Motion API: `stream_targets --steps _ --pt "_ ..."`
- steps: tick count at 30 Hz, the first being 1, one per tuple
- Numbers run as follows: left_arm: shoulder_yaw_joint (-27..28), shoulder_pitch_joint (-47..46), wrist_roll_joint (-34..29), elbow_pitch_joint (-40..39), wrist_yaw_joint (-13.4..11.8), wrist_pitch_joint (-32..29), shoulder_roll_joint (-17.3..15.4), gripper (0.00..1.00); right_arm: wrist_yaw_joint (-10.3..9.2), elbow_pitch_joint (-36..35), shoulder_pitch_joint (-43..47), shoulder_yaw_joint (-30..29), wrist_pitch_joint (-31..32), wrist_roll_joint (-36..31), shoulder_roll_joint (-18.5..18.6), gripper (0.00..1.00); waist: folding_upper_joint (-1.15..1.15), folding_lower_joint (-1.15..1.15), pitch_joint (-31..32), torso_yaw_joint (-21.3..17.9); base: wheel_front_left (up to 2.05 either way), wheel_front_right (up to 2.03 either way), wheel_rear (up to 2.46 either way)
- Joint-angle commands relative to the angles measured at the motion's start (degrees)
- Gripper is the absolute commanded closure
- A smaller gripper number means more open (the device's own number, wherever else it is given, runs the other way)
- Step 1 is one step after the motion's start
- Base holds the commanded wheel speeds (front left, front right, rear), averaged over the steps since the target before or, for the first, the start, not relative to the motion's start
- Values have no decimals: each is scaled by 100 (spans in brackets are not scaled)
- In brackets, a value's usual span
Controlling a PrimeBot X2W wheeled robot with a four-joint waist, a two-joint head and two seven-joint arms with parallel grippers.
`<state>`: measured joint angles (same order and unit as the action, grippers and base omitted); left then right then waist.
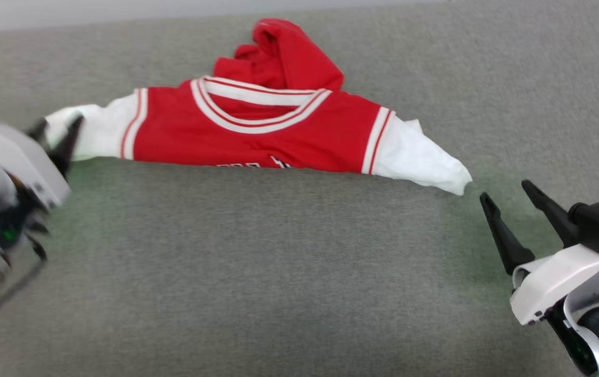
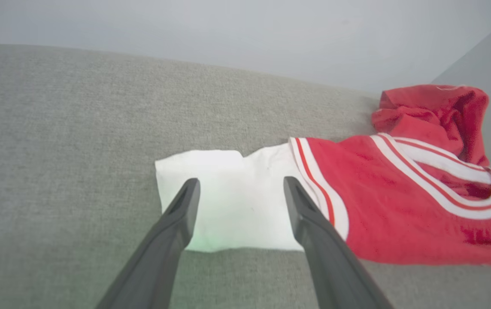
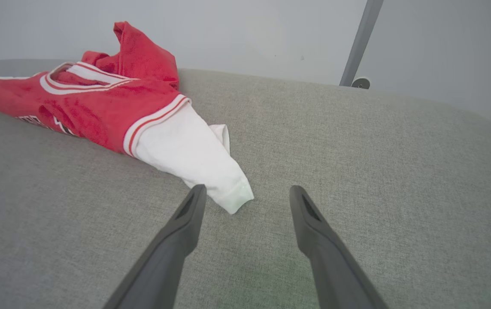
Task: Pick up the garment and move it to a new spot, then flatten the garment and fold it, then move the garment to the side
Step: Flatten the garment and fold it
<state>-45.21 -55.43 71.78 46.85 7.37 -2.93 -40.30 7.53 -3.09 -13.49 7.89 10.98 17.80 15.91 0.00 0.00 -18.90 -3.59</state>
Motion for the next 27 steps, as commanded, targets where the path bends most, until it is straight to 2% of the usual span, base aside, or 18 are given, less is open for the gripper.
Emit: stream_targets --steps 1,4,7,13,18,23,27 --pt "-39 249 4 -152 20 127 -12 0 -8 3 79 50 86 65 109 0 0 0 224 229 0 0 0" --pt "-83 695 -55 -520 -35 470 -13 0 -8 46 144 131 258 134 315 0 0 0 342 368 0 0 0" --pt "-96 1164 -64 -984 -271 796 3 0 -8 86 160 185 401 228 507 0 0 0 471 510 0 0 0" --pt "-45 2111 -128 -2121 -942 1475 -100 0 -8 177 31 284 653 459 820 0 0 0 670 785 0 0 0" --pt "82 2842 -484 -3044 -1593 1769 -150 0 -8 378 -176 332 891 802 1060 0 0 0 781 1049 0 0 0" --pt "612 3465 -1013 -3816 -1967 1811 99 0 -8 689 -621 626 1373 1111 1489 0 0 0 792 1325 0 0 0" --pt "1065 3914 -1520 -4226 -2017 1804 404 0 -8 1053 -1083 860 1817 1450 1814 0 0 0 721 1539 0 0 0"
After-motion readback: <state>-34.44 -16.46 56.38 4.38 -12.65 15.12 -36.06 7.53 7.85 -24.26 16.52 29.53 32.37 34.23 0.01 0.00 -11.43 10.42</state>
